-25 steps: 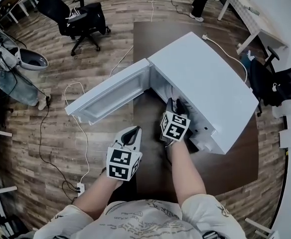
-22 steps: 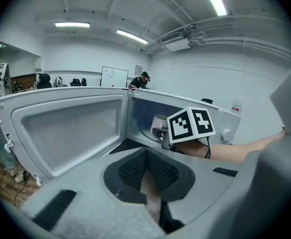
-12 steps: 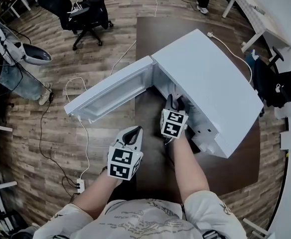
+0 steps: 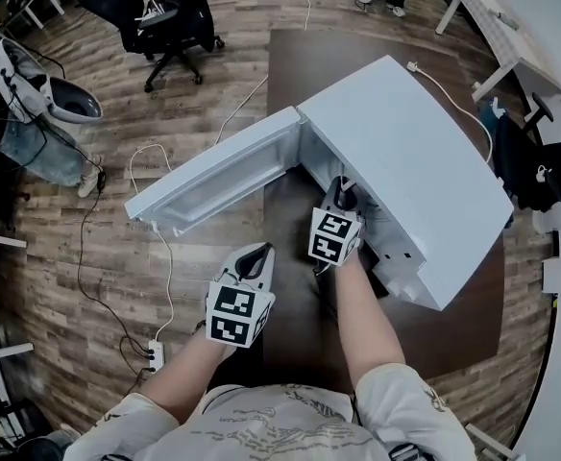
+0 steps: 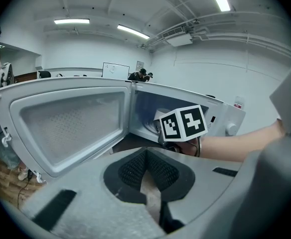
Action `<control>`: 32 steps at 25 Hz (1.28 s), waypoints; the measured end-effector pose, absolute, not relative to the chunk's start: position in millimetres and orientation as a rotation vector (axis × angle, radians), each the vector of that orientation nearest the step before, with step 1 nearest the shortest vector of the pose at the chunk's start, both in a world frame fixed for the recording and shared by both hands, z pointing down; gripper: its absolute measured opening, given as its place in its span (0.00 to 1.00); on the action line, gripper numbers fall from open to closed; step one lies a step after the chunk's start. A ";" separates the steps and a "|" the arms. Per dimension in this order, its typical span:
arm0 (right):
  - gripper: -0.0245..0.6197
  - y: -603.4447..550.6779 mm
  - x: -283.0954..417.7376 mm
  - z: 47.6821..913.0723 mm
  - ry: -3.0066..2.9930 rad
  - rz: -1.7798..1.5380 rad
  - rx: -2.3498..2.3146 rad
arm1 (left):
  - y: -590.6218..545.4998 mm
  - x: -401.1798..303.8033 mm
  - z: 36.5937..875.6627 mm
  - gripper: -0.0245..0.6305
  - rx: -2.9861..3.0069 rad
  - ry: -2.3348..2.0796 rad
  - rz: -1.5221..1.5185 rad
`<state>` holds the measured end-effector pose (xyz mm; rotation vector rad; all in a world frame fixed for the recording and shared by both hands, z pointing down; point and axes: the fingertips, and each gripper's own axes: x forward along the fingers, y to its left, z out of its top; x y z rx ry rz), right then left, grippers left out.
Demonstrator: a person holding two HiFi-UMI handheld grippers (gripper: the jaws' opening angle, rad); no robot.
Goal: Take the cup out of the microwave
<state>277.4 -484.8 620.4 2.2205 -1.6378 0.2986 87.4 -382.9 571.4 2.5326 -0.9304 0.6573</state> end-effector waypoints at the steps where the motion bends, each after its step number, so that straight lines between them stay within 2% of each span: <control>1: 0.09 -484.6 277.2 619.9 -1.637 0.292 2.220 | -383.0 86.2 571.3 0.06 2.531 -0.935 0.658; 20: 0.08 -439.6 231.3 606.3 -1.716 0.248 2.143 | -362.7 68.2 543.8 0.06 2.548 -1.007 0.603; 32: 0.08 -390.9 173.9 547.2 -1.915 0.158 2.061 | -328.5 46.8 517.8 0.06 2.538 -1.117 0.507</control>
